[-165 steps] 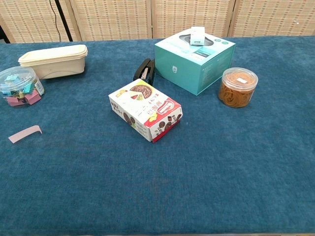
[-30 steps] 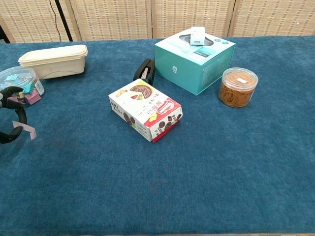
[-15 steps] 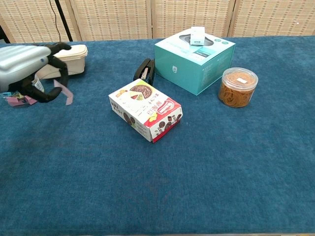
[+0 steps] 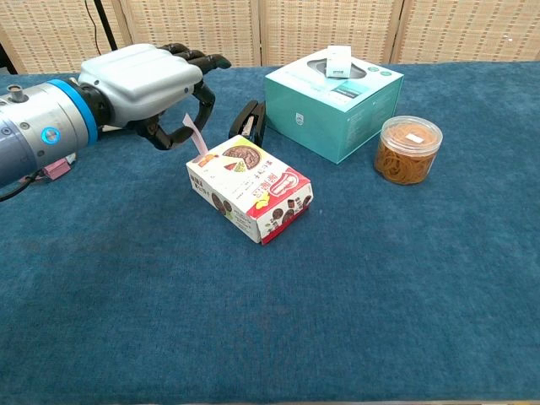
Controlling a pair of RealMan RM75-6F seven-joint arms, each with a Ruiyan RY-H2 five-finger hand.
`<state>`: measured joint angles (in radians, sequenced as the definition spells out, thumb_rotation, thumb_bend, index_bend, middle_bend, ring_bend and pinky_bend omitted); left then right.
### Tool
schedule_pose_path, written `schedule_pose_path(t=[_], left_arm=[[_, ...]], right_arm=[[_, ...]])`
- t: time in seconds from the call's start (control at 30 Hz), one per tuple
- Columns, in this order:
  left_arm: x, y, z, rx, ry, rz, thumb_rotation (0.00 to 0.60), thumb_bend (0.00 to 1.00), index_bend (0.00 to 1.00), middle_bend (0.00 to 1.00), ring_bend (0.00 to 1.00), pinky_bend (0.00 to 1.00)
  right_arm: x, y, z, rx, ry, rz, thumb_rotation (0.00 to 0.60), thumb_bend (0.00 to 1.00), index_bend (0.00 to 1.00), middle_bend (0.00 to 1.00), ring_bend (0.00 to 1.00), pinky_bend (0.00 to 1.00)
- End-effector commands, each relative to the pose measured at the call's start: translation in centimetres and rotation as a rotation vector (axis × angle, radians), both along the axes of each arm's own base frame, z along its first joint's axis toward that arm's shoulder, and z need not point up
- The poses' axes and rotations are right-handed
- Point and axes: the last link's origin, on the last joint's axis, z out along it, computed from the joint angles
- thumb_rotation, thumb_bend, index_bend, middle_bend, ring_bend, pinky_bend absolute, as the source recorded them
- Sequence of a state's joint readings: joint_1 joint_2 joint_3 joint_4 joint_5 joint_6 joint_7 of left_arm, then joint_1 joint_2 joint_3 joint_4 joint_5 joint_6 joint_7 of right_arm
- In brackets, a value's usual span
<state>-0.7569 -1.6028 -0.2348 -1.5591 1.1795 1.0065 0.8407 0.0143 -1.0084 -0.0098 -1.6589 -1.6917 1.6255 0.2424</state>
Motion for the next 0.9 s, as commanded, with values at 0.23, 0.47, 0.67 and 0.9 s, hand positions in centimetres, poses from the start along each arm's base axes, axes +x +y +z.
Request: schedule_pose_path(t=[0.23, 0.47, 0.67, 0.9], left_arm=[[2.3, 0.0, -2.8, 0.044, 0.13, -0.088, 0.6, 0.48, 0.6, 0.0, 0.0, 0.0], [3.2, 0.8, -4.4, 0.065, 0.175, -0.089, 0.6, 0.48, 0.6, 0.0, 0.0, 0.0], [4.0, 1.1, -5.4, 0.064, 0.163, -0.069, 0.6, 0.48, 0.6, 0.0, 0.0, 0.0], [4.3, 1.0, -6.1, 0.06, 0.172, -0.068, 0.6, 0.48, 0.6, 0.0, 0.0, 0.0]], right_arm=[[-0.2, -0.3, 0.3, 0.003, -0.013, -0.006, 0.6, 0.0, 0.0, 0.0, 0.0, 0.0], [-0.4, -0.4, 0.4, 0.006, -0.017, -0.014, 0.6, 0.0, 0.0, 0.0, 0.0, 0.0], [-0.5, -0.6, 0.4, 0.006, -0.017, -0.023, 0.6, 0.0, 0.0, 0.0, 0.0, 0.0], [-0.6, -0.6, 0.6, 0.004, -0.027, -0.026, 0.6, 0.0, 0.0, 0.0, 0.0, 0.0]])
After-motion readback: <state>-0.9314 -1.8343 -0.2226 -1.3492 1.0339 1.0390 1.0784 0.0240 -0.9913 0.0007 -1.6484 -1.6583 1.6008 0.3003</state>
